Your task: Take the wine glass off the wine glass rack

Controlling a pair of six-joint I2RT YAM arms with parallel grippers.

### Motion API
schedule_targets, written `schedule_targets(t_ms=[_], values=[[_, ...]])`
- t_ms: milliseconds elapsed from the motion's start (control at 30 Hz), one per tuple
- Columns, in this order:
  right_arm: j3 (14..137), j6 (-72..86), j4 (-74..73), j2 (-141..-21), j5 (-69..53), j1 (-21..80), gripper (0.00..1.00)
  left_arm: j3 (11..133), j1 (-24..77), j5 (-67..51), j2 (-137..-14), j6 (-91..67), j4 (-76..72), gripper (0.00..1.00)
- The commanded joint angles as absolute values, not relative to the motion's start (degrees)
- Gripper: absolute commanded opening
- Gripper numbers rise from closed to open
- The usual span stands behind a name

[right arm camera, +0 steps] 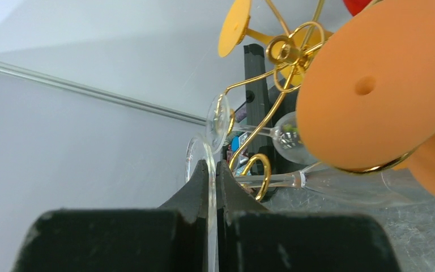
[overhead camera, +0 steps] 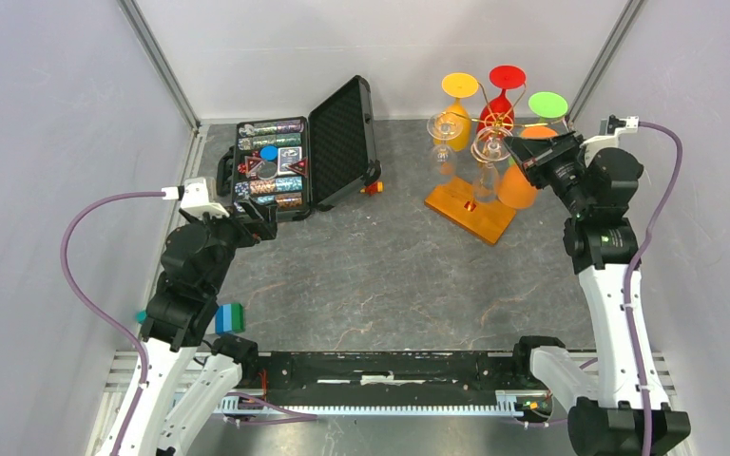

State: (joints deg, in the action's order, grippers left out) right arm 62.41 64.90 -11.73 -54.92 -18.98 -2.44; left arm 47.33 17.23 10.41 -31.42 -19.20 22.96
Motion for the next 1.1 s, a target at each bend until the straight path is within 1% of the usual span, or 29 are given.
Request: schedule_targets(t_ms=[0,200,433,800,1067], values=[[63.2,65.6,-9.4,-52.4,-19.3,-1.5,0.0,46.9,17.3,11.2,-31.1,-18.0,20.1,1.0],[62.8,65.7,-9.0,-52.7,-19.0,-0.3,0.0,46.9,17.3,11.2,-31.0,-17.9,20.1,1.0],[62.7,64.8,-6.8,-54.8,-14.8,5.8,0.0,46.6,17.3,11.4,-31.1,-17.8,20.1,1.0],[66.3,62.1,-8.6,-58.5,-2.0,9.0,0.0,46.2,17.3,11.6,-31.4,-17.7,20.0,1.0],[64.9,62.2,-9.3,-55.7,9.1,9.3,0.0,46.2,17.3,10.9,-31.7,-18.0,20.0,1.0]])
